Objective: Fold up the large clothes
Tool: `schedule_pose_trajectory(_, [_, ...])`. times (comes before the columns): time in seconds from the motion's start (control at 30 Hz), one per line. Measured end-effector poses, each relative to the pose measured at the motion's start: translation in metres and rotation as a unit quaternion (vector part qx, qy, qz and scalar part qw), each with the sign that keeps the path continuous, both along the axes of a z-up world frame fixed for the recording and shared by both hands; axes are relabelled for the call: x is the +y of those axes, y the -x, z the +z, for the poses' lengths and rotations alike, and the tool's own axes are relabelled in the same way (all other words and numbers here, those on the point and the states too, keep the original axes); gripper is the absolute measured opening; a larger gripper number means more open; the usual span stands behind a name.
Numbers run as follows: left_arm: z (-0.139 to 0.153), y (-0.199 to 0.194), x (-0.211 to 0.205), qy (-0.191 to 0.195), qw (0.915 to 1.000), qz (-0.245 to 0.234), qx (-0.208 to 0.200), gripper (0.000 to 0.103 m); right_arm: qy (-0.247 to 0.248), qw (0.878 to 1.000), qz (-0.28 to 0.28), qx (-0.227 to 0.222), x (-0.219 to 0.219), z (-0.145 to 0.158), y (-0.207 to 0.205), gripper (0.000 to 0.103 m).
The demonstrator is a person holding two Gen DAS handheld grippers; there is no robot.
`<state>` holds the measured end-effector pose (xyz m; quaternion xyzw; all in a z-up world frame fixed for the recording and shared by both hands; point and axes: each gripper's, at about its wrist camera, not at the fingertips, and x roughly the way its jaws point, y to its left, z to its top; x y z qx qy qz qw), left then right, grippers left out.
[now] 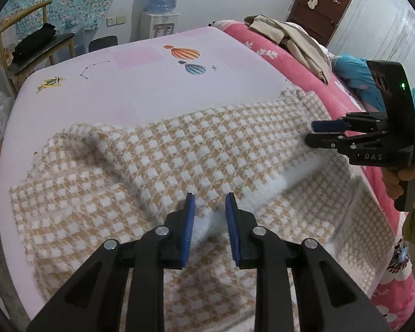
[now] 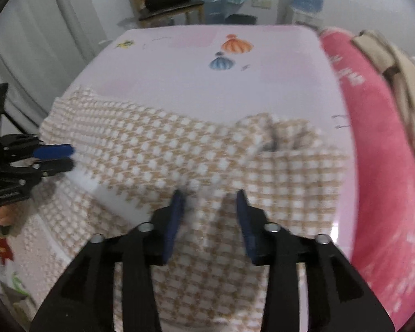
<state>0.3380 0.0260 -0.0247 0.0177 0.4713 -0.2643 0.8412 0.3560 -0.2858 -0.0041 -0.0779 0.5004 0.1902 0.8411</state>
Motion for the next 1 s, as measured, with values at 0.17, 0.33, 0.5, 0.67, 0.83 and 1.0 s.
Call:
schedule_pose_trajectory(0.17, [0.022,0.000,-0.001,0.002,0.9989,-0.008,-0.047,0.030,0.018,0.998,0.017,-0.066,0.021,0.026,0.013,0.048])
schedule_pose_trajectory(0.33, [0.005,-0.023,-0.016,-0.038,0.9989,0.021,-0.020,0.039,-0.010,0.999,0.030,-0.034,0.050,0.006,0.003,0.055])
schedule_pose_trajectory(0.5, [0.007,-0.013,-0.010,-0.062,0.9975,0.025,-0.025,0.053,0.037,0.998,0.031,-0.041,0.054,-0.008,0.024,0.057])
schedule_pose_trajectory(0.67, [0.035,0.023,0.014,-0.087,0.9937,0.047,-0.054,0.066,0.038,0.998,0.016,-0.048,0.042,0.008,0.061,0.066])
schedule_pose_trajectory(0.83, [0.052,0.074,0.046,-0.082,0.9902,0.089,-0.069,0.073,-0.033,0.998,0.019,-0.054,0.034,0.029,0.112,0.076])
schedule_pose_trajectory(1.0, [0.051,0.128,0.082,-0.086,0.9827,0.136,-0.092,0.074,-0.090,0.994,0.033,-0.046,0.053,0.026,0.157,0.077])
